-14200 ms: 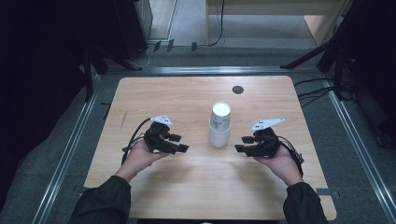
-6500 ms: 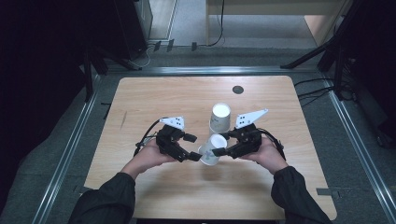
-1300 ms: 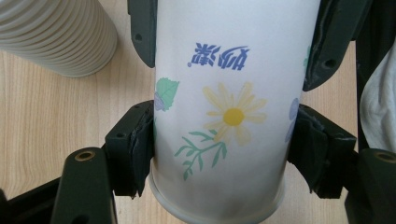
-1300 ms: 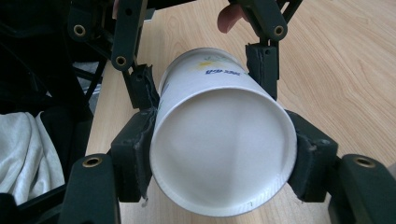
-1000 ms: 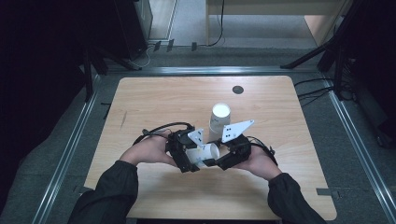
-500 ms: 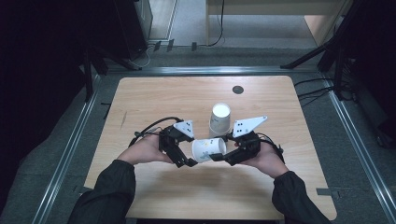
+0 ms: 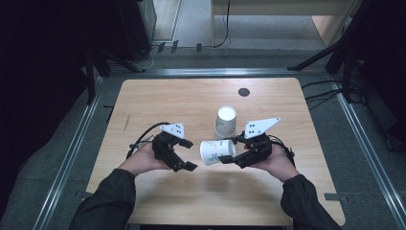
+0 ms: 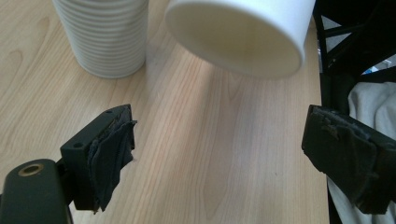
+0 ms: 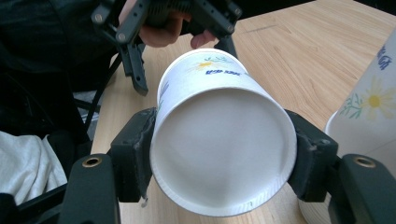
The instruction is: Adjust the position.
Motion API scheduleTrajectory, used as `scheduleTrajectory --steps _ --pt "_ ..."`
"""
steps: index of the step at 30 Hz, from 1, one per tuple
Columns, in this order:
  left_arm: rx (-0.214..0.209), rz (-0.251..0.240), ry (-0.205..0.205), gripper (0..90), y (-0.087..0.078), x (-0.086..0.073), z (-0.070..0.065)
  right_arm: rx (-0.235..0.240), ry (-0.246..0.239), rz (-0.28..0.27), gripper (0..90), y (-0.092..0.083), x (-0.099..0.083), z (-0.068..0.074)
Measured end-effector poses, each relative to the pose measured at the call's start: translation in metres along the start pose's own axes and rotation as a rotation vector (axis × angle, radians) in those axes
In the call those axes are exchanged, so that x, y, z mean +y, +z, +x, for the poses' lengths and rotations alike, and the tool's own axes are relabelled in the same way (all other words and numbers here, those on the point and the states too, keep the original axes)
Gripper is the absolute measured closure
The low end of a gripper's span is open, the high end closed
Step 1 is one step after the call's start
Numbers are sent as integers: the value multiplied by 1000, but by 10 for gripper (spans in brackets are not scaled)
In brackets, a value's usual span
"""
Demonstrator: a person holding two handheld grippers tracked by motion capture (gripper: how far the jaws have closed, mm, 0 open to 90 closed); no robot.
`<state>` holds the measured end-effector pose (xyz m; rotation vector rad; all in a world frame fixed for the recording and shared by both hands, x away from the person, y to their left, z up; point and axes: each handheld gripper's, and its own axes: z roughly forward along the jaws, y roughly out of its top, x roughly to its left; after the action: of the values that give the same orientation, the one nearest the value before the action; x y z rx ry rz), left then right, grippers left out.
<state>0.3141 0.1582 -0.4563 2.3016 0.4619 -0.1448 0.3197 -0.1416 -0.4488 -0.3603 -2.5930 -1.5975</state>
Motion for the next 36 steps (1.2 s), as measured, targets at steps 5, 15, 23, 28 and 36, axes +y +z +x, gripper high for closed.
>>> scheduleTrajectory --steps 5,15,23,28,36 --pt "24 -22 -24 95 3 -7 -3 16 19 -20 349 -2 -1 -3" --pt "-20 -96 -27 96 8 -2 0 45 26 -23 349 3 -1 -3" --pt "-65 -124 4 95 19 6 -1 70 29 -20 349 9 0 -2" --pt "-91 -139 5 95 24 9 0 73 26 -24 349 11 0 -2" --pt "-102 -173 35 136 25 10 -5 99 39 -33 349 13 0 -1"
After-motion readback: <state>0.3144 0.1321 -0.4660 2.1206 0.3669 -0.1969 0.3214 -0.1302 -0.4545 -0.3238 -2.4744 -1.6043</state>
